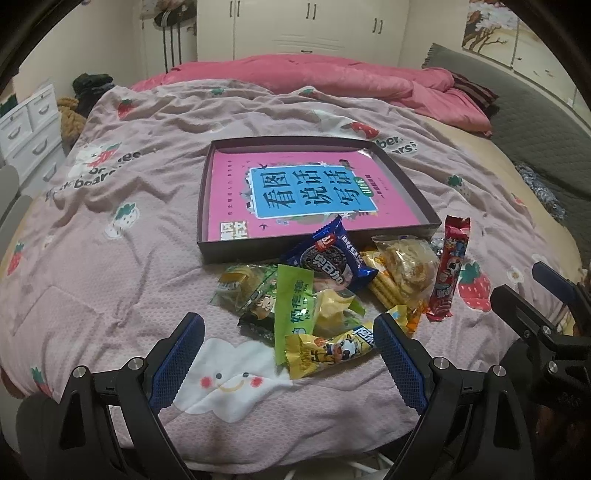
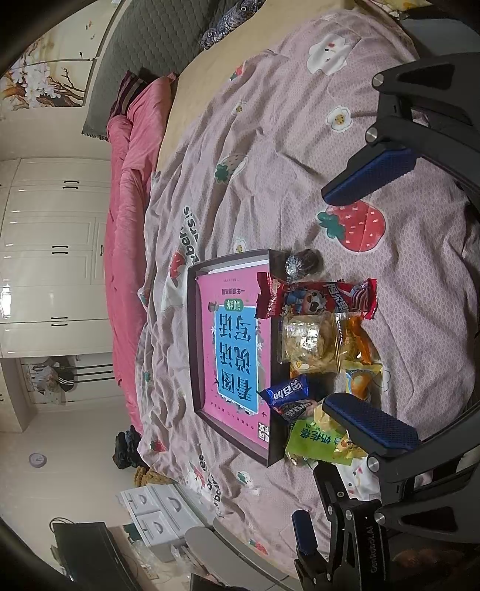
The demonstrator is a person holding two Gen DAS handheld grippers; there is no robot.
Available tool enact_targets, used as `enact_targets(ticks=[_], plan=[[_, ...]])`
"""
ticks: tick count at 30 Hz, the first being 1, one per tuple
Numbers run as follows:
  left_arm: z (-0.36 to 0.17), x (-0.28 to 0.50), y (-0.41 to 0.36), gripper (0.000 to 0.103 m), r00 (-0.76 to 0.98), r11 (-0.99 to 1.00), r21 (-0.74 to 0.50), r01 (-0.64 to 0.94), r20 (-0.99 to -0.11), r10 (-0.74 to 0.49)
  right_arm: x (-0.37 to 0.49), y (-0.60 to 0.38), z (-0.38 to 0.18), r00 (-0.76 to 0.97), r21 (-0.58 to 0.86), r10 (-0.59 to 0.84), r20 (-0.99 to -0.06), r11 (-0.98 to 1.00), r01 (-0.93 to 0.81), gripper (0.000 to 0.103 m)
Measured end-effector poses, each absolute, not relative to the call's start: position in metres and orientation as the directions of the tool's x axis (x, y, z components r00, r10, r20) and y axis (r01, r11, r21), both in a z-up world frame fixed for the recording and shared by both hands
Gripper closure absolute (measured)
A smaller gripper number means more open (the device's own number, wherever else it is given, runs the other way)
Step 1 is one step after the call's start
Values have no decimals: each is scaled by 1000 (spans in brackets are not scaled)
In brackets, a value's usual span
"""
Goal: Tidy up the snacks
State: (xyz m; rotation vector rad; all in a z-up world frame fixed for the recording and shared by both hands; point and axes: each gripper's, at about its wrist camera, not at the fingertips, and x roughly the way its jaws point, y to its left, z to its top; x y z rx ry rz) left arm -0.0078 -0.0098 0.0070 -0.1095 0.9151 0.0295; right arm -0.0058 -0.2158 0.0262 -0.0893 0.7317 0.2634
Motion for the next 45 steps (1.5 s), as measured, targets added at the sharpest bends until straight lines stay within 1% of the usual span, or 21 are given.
enact_targets(ticks=[32,45], plan=[[10,-10,-13,10,609,995,-83,-59,-793,-30,-5,-218,26,713,18,205,-671,965,-261,1],[4,-8,-2,10,576,990,-118,-72,-816,-55,-5,-219,24,708,24,205,-676,966,-257,1]])
